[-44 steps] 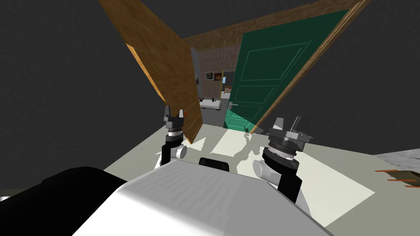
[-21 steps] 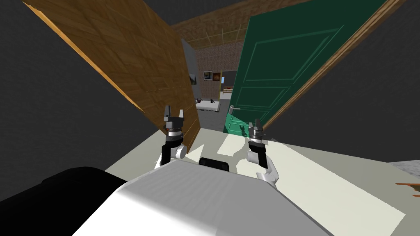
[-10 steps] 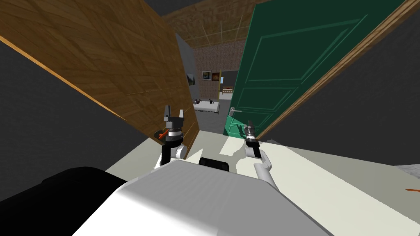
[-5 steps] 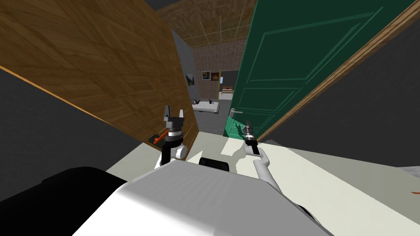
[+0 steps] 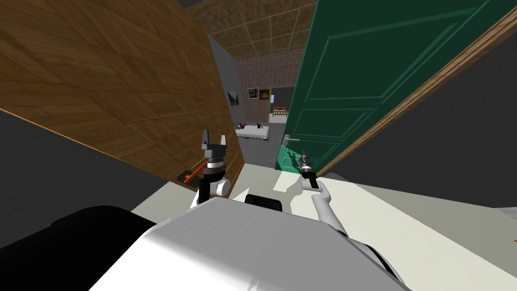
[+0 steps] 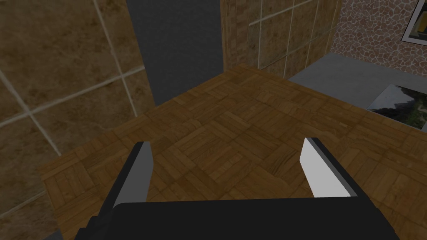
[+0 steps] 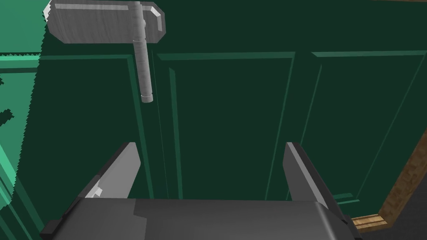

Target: Pull the door open

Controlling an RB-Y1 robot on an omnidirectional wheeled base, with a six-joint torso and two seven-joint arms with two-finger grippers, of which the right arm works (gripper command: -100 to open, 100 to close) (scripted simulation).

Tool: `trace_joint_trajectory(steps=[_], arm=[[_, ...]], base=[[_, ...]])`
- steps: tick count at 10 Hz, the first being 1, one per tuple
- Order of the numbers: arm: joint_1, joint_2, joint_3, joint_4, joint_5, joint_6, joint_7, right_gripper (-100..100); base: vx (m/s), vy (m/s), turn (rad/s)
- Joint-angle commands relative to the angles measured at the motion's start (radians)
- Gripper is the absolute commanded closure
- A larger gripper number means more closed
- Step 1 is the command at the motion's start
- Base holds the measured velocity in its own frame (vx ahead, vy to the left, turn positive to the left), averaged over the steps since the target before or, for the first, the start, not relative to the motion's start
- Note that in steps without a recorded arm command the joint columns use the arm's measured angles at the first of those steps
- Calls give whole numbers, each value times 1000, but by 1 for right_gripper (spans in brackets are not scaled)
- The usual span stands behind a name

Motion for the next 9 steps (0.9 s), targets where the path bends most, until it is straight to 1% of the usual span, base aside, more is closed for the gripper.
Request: trace_joint_trajectory(steps=[1,6,9], arm=[[-16,-1,-3,32,3,-5,-5,-100],[-90,-22,-11,169,28,6,-49,-100],[-128,-33,-15,239,41,11,-72,-100]], base=[[59,14,-6],[84,6,-11],[102,18,-9]])
